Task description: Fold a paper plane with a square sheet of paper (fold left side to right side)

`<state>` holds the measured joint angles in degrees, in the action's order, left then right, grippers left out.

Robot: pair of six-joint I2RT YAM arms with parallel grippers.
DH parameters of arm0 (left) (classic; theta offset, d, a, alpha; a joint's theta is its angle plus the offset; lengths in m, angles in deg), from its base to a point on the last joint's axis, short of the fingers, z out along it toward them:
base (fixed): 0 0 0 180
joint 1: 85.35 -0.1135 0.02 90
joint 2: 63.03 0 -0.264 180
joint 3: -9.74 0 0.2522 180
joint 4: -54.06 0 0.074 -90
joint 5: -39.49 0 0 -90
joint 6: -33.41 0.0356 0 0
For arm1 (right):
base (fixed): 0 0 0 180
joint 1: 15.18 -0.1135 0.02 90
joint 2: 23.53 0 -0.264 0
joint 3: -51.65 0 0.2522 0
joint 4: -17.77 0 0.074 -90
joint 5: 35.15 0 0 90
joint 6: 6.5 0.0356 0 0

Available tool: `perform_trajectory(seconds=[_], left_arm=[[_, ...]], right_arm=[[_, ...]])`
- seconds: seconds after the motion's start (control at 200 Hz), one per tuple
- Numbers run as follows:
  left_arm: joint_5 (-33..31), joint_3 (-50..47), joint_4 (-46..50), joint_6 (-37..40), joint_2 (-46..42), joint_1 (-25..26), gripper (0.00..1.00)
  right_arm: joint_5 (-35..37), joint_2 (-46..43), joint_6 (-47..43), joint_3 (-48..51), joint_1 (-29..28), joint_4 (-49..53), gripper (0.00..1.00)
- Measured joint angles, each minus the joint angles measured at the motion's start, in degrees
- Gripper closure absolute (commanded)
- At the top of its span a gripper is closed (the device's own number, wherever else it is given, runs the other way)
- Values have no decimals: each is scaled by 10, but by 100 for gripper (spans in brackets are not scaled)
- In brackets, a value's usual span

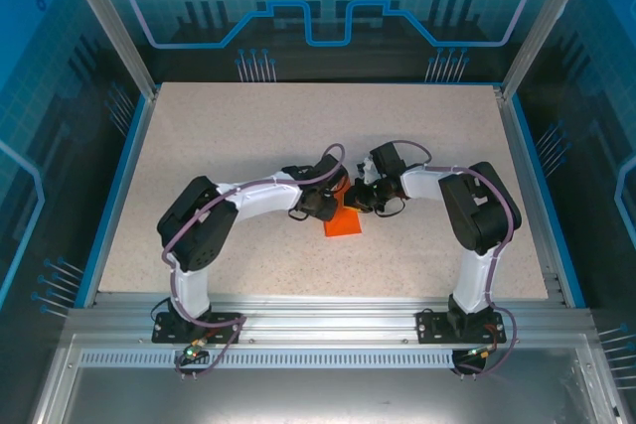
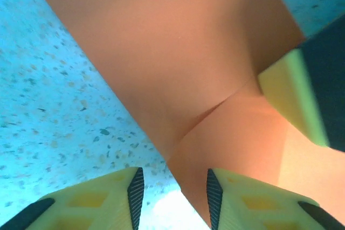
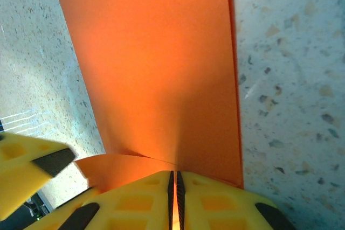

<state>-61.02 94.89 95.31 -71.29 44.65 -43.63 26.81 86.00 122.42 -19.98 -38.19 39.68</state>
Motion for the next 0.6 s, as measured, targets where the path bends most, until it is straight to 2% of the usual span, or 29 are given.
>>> perform_trajectory(seconds=[0.14,0.29,0.45,0.6], left_arm=[[4,-14,0,-3,-69,0,48],[61,-55,-28,-19,-131,-2,47],[149,-96,-76,-46,-128,-2,49],[195,-100,-106,-64,-101,-2,51]], right_arm=[[0,0,0,0,0,0,86],[0,0,0,0,0,0,87],[0,0,0,0,0,0,86],[0,0,0,0,0,0,86]])
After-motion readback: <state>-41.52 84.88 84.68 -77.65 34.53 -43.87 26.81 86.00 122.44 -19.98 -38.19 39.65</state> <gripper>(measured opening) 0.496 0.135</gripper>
